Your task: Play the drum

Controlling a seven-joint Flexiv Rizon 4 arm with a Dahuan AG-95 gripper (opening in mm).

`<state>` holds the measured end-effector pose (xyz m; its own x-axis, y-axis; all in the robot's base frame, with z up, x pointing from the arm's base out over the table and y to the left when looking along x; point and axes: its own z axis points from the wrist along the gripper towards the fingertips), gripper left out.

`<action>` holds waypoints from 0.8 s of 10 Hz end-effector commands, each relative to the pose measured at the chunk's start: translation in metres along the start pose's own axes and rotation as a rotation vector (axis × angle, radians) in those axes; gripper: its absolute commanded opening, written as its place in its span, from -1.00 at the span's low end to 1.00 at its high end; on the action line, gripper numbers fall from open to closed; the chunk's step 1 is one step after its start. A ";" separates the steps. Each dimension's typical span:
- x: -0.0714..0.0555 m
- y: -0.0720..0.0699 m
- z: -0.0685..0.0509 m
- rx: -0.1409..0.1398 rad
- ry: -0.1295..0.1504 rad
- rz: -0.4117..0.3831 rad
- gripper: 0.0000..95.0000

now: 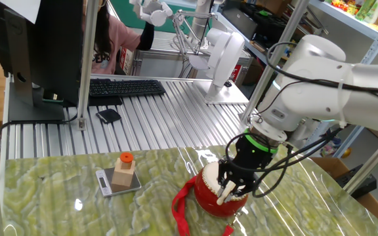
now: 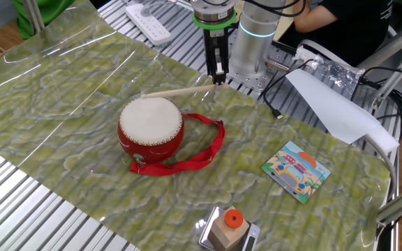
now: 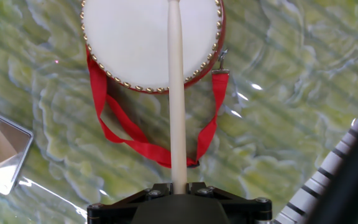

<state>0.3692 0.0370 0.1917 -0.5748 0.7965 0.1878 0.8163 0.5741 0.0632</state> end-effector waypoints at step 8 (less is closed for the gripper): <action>0.007 0.012 0.028 -0.002 0.022 0.020 -1.00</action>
<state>0.3755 0.0548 0.1621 -0.5547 0.8048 0.2113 0.8292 0.5559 0.0594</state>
